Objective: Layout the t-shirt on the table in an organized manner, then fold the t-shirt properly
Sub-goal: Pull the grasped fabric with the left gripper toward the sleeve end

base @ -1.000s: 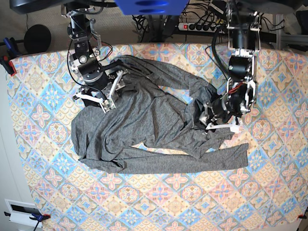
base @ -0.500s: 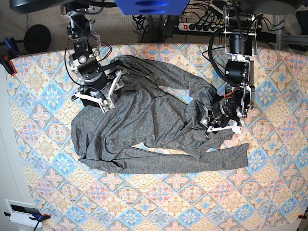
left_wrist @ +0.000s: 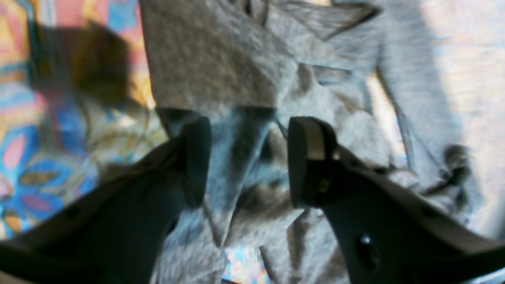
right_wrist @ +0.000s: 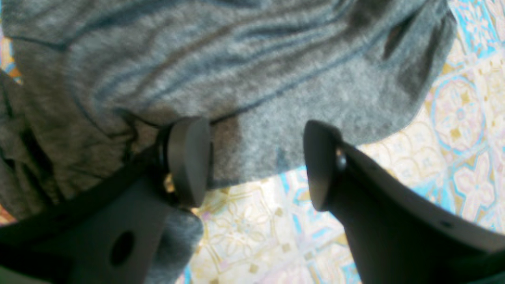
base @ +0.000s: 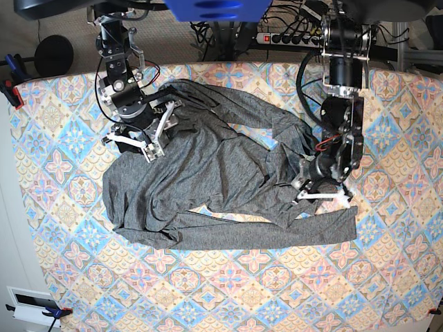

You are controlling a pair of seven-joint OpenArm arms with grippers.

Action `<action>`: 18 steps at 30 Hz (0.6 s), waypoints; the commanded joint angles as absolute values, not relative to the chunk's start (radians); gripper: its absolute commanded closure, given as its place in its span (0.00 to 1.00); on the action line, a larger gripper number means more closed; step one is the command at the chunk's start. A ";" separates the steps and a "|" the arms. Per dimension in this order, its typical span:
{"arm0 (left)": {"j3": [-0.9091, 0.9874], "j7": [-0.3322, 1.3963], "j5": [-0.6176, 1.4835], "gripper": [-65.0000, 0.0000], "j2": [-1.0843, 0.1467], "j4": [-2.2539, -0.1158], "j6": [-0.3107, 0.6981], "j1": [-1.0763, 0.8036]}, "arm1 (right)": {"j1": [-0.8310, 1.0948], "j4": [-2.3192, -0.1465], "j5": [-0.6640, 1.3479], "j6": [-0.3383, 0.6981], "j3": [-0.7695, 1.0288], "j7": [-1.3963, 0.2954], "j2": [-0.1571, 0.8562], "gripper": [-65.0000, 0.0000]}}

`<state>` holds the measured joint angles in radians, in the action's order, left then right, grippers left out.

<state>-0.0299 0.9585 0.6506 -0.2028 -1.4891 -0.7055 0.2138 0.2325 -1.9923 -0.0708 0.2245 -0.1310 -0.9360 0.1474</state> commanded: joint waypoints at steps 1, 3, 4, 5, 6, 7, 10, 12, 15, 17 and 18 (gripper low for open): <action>-0.039 0.966 0.638 0.53 -0.209 -1.478 -0.698 0.252 | 0.222 -2.008 -0.070 0.220 -0.131 -0.915 0.150 0.43; -0.047 0.974 0.596 0.53 -0.209 -1.440 -0.698 0.275 | 0.223 -2.008 -0.070 0.220 -0.131 -0.915 0.150 0.43; -0.048 0.974 0.584 0.53 -0.209 -1.428 -0.698 0.280 | 0.223 -2.008 -0.070 0.220 -0.131 -0.915 0.150 0.43; -0.048 0.975 0.570 0.53 -0.209 -1.415 -0.698 0.288 | 0.223 -2.008 -0.070 0.220 -0.131 -0.915 0.150 0.43; -0.048 0.975 0.558 0.53 -0.209 -1.409 -0.698 0.292 | 0.223 -2.008 -0.070 0.220 -0.131 -0.915 0.148 0.43; -0.048 0.975 0.542 0.53 -0.209 -1.409 -0.698 0.295 | 0.223 -2.008 -0.070 0.220 -0.131 -0.915 0.148 0.43; -0.096 0.977 0.499 0.53 -0.211 -1.409 -0.698 0.298 | 0.225 -2.008 -0.070 0.220 -0.131 -0.915 0.148 0.43; -0.130 0.978 0.463 0.53 -0.223 -1.409 -0.698 0.298 | 0.225 -2.008 -0.070 0.220 -0.131 -0.915 0.151 0.43; -0.170 0.978 0.435 0.53 -0.231 -1.408 -0.698 0.292 | 0.225 -2.008 -0.070 0.220 -0.131 -0.915 0.151 0.43; -0.194 0.978 0.432 0.54 -0.232 -1.408 -0.698 0.292 | 0.225 -2.008 -0.070 0.220 -0.131 -0.915 0.151 0.43; -0.200 0.978 0.432 0.54 -0.232 -1.408 -0.698 0.292 | 0.225 -2.008 -0.070 0.220 -0.131 -0.915 0.151 0.43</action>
<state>-0.2024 0.9882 0.4370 -0.2325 -1.3918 -0.7036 0.2680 0.2348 -1.9923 -0.0704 0.2241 -0.1337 -0.9352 0.1474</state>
